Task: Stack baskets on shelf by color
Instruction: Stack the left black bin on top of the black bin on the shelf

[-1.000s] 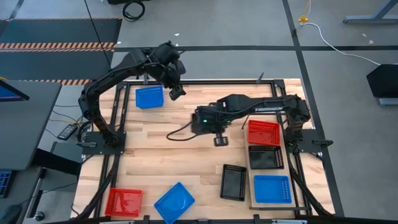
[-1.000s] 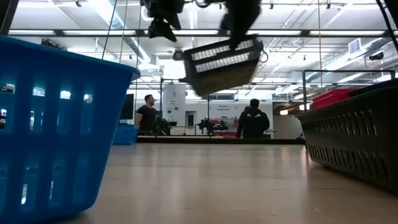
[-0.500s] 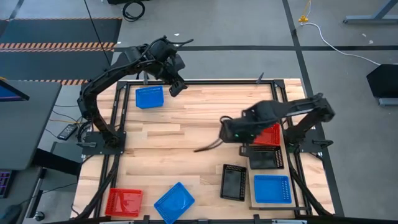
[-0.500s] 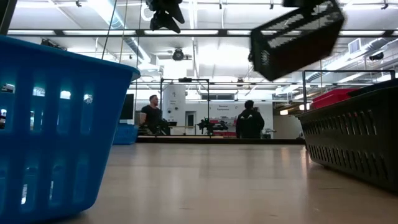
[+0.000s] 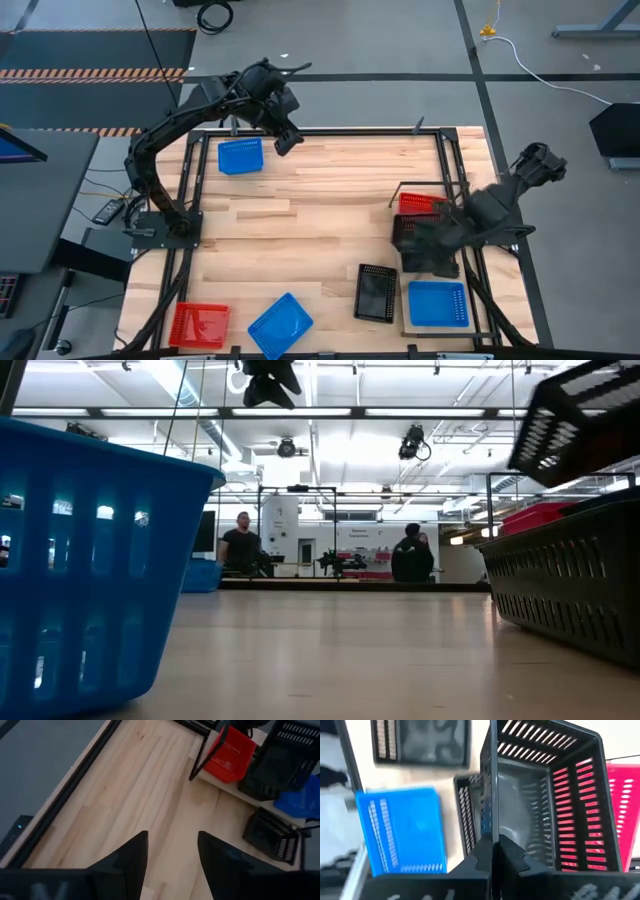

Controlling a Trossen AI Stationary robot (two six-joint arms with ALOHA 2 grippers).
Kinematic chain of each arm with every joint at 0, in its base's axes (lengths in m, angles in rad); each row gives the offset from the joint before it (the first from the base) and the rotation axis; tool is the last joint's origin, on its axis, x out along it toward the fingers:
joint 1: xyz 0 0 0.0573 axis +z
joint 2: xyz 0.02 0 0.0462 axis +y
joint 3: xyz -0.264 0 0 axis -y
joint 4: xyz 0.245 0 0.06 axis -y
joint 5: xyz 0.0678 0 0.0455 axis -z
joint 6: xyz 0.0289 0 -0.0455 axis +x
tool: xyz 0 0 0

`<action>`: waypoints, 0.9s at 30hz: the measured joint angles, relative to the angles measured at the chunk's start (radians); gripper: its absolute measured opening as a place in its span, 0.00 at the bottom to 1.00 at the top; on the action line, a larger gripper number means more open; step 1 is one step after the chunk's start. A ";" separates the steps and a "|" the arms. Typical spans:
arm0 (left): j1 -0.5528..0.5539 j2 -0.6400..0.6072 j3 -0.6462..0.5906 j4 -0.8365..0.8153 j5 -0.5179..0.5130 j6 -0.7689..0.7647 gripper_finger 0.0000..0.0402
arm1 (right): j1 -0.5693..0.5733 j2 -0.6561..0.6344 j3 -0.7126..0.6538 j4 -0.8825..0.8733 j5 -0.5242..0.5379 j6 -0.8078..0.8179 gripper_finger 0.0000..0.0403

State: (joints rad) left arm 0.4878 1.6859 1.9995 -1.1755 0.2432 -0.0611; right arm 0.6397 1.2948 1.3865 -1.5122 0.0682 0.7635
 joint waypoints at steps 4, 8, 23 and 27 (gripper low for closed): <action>-0.017 0.000 0.000 0.001 -0.001 -0.038 0.44 | 0.092 -0.024 -0.074 0.002 0.002 0.042 0.02; -0.047 0.000 0.000 0.002 -0.025 -0.082 0.44 | 0.150 -0.043 -0.166 0.067 0.013 0.086 0.02; -0.150 0.000 0.000 0.114 -0.060 -0.223 0.43 | 0.177 -0.048 -0.286 0.151 0.094 0.136 0.09; -0.167 0.000 0.000 0.120 -0.064 -0.241 0.43 | 0.177 -0.048 -0.286 0.158 0.142 0.151 0.16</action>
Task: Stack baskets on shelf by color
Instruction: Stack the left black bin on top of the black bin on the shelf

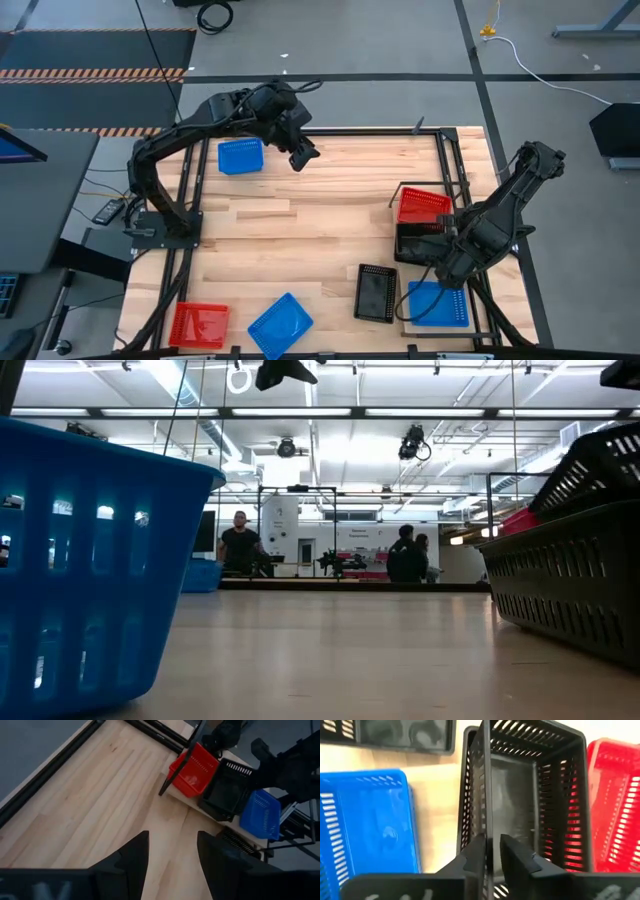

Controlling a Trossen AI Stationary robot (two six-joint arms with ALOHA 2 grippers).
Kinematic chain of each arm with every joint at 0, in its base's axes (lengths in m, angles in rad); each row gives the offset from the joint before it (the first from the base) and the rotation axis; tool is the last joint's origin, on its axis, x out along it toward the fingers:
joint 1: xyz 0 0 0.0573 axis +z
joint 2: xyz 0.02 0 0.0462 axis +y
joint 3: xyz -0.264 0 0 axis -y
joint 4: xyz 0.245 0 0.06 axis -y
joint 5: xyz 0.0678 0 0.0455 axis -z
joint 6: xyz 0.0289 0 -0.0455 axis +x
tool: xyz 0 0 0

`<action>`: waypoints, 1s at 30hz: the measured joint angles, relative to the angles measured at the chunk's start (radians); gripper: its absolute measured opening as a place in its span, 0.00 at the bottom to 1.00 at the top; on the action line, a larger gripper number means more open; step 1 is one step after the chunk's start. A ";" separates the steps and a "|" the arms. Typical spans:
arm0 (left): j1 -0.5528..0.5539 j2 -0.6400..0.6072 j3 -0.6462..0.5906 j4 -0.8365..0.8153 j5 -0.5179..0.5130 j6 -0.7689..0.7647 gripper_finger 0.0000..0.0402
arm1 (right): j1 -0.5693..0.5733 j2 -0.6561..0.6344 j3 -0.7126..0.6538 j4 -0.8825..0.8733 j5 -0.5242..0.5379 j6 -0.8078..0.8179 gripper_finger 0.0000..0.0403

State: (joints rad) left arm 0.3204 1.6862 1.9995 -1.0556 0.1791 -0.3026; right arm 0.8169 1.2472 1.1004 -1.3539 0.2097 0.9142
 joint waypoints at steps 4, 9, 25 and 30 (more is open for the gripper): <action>-0.012 0.000 0.000 -0.001 -0.012 -0.002 0.43 | 0.000 0.000 0.000 0.017 0.020 0.000 0.22; -0.024 0.000 0.000 -0.002 -0.022 -0.002 0.43 | 0.000 0.002 -0.024 0.035 0.024 0.000 0.27; -0.024 0.000 0.000 -0.019 -0.021 0.012 0.43 | 0.007 0.002 -0.116 0.201 -0.200 0.070 0.30; -0.024 0.000 0.000 -0.019 -0.021 0.025 0.43 | 0.049 0.002 -0.077 0.180 -0.200 0.008 0.30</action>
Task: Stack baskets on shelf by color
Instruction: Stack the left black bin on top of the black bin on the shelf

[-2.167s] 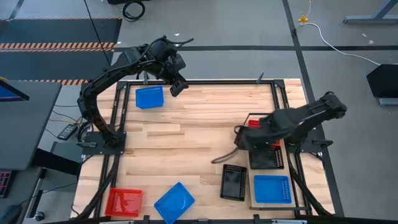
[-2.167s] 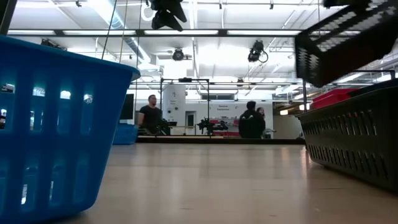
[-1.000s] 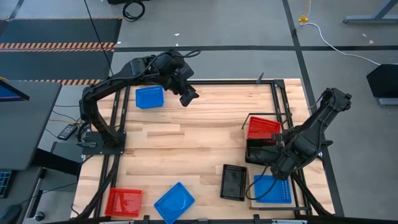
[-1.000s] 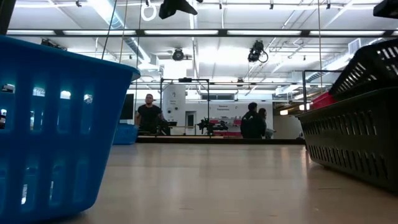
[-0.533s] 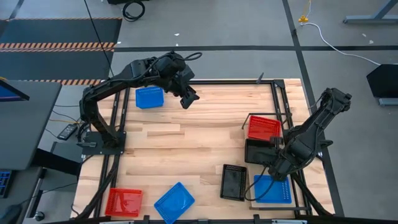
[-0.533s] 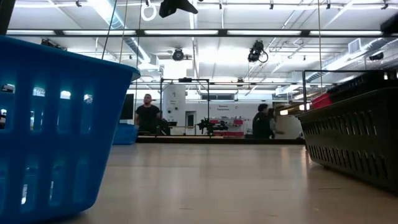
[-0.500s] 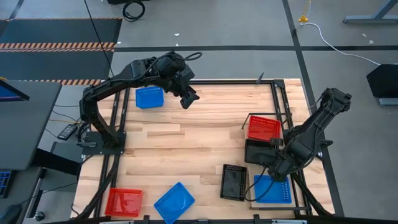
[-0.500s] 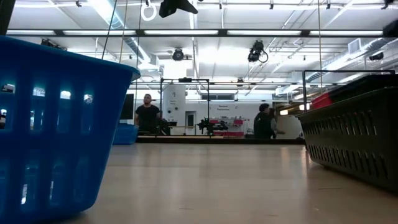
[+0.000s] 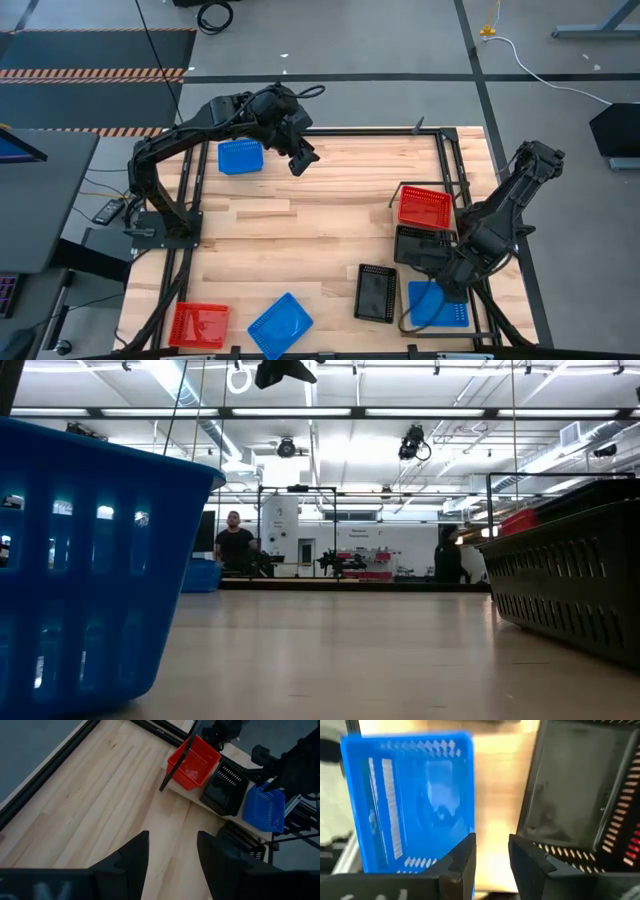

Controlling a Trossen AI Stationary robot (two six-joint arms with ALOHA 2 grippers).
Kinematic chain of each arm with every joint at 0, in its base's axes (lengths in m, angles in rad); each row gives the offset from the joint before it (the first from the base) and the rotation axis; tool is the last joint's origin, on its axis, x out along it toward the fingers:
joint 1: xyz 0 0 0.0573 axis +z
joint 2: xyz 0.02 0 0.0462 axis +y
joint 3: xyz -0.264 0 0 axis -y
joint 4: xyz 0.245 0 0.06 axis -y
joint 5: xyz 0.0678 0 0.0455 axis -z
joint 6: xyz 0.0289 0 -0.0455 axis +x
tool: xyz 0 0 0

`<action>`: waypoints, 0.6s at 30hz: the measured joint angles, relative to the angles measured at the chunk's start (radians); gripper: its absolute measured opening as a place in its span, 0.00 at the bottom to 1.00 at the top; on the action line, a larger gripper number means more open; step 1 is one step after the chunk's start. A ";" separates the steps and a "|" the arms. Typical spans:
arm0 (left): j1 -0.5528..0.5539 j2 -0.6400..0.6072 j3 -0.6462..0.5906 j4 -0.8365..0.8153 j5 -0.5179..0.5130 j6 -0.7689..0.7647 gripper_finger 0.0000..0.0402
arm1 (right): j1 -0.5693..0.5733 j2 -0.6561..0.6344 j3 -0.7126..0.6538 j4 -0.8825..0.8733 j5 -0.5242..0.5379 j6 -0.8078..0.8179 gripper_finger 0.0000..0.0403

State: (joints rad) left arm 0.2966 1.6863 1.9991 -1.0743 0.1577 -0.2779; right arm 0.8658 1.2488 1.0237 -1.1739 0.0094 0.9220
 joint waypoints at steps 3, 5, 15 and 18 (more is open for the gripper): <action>0.000 0.000 0.000 0.000 0.000 0.000 0.43 | 0.037 0.000 0.000 -0.019 0.017 0.000 0.30; -0.001 0.000 0.000 0.000 0.000 0.000 0.43 | 0.044 -0.001 0.000 -0.021 0.044 0.029 0.30; -0.020 0.000 0.000 0.002 0.000 -0.012 0.43 | -0.023 -0.005 0.037 0.068 0.270 0.000 0.30; -0.022 0.000 0.000 0.007 0.000 -0.016 0.43 | -0.064 -0.005 0.001 0.123 0.264 -0.002 0.30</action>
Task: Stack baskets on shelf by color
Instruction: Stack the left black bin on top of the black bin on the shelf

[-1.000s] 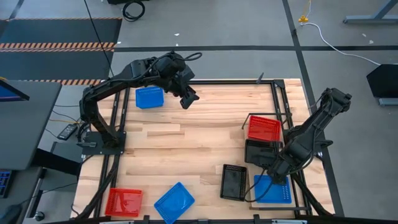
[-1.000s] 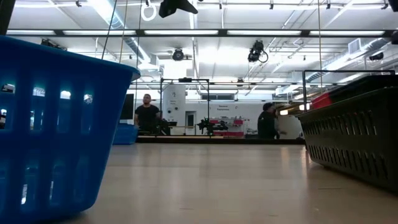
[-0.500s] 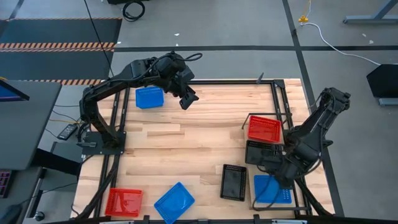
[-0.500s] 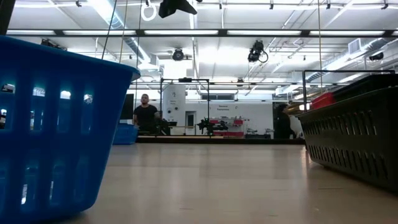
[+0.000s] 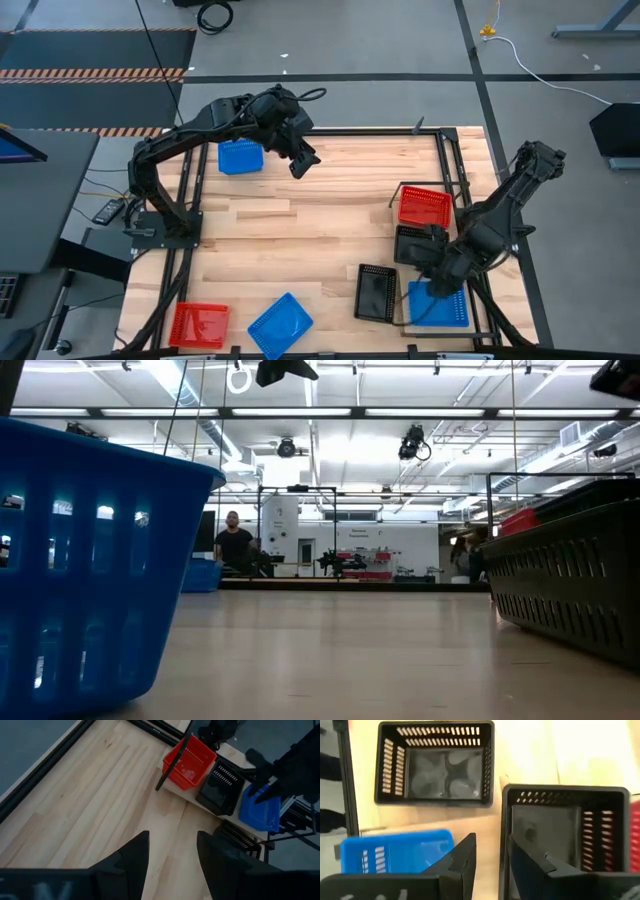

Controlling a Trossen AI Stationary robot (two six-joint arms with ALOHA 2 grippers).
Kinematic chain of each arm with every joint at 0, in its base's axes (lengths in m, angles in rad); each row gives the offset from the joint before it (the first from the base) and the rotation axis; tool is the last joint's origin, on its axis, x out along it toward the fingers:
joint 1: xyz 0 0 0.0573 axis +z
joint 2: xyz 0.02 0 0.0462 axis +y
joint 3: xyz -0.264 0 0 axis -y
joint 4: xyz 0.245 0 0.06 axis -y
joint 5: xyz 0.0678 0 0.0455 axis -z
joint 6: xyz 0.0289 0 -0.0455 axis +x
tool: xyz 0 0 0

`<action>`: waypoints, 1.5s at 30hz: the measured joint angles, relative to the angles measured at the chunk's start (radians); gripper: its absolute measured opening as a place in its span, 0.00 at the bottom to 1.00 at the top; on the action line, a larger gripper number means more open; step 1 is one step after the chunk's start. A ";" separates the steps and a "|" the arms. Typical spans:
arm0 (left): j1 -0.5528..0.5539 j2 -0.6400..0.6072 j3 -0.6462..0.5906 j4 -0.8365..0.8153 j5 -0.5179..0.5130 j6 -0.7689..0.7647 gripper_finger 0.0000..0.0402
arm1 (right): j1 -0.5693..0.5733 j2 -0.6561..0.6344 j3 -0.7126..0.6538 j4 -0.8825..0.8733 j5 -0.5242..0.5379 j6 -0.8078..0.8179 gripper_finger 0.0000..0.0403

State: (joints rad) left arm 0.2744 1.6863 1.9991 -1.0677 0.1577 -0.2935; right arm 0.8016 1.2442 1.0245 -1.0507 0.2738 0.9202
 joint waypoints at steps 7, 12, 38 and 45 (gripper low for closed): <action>-0.011 0.000 0.000 0.000 0.000 -0.002 0.43 | -0.070 0.005 -0.098 0.157 -0.066 -0.023 0.30; -0.015 0.000 0.000 -0.006 0.000 0.000 0.43 | -0.104 0.023 -0.142 0.173 -0.066 -0.031 0.30; -0.054 0.000 0.000 -0.033 0.000 -0.003 0.43 | 0.003 0.090 -0.213 0.191 -0.263 0.144 0.29; -0.058 0.000 0.000 -0.033 0.000 -0.010 0.43 | -0.017 0.090 -0.213 0.191 -0.229 0.150 0.29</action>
State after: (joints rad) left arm 0.2169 1.6867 1.9987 -1.1004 0.1577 -0.3036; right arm 0.7850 1.3341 0.8116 -0.8597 0.0443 1.0704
